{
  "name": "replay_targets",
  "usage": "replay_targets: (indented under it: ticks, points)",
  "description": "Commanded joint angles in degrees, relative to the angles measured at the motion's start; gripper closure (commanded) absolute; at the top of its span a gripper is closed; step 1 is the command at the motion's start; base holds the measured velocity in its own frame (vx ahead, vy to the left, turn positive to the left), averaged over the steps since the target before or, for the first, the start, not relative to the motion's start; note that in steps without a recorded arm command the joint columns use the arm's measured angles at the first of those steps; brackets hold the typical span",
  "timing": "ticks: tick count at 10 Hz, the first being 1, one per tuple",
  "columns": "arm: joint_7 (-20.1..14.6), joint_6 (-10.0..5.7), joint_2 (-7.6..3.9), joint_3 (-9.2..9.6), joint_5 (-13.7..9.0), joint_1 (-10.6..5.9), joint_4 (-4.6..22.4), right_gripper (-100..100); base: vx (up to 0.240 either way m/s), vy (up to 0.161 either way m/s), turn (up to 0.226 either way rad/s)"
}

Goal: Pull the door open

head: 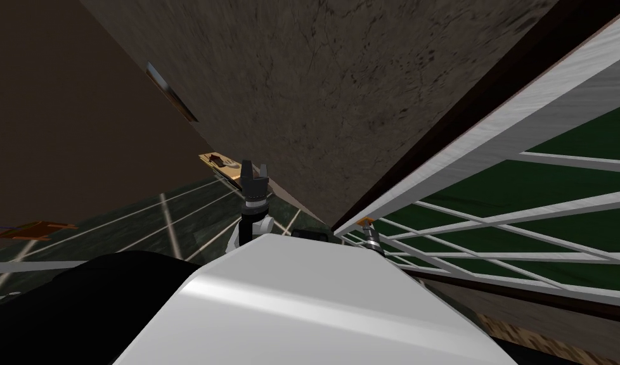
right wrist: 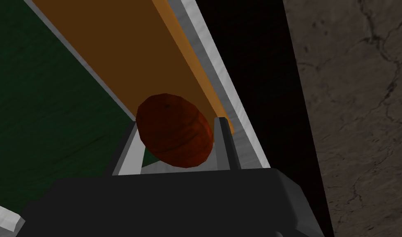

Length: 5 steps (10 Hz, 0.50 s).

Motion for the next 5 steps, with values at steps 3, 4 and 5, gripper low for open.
replay_targets:
  ticks: [3, 4, 5]
  points:
    - [-4.5, 0.13, 0.14, 0.43, -0.7, -0.19, 0.2, 100, -0.029, -0.013, 0.023]
    - [-6.7, 0.23, 0.15, 0.68, -1.2, -0.35, 0.3, 100, -0.033, -0.014, 0.031]
    - [-8.2, 0.32, 0.17, 0.94, -1.7, -0.51, 0.3, 100, -0.046, -0.018, 0.045]
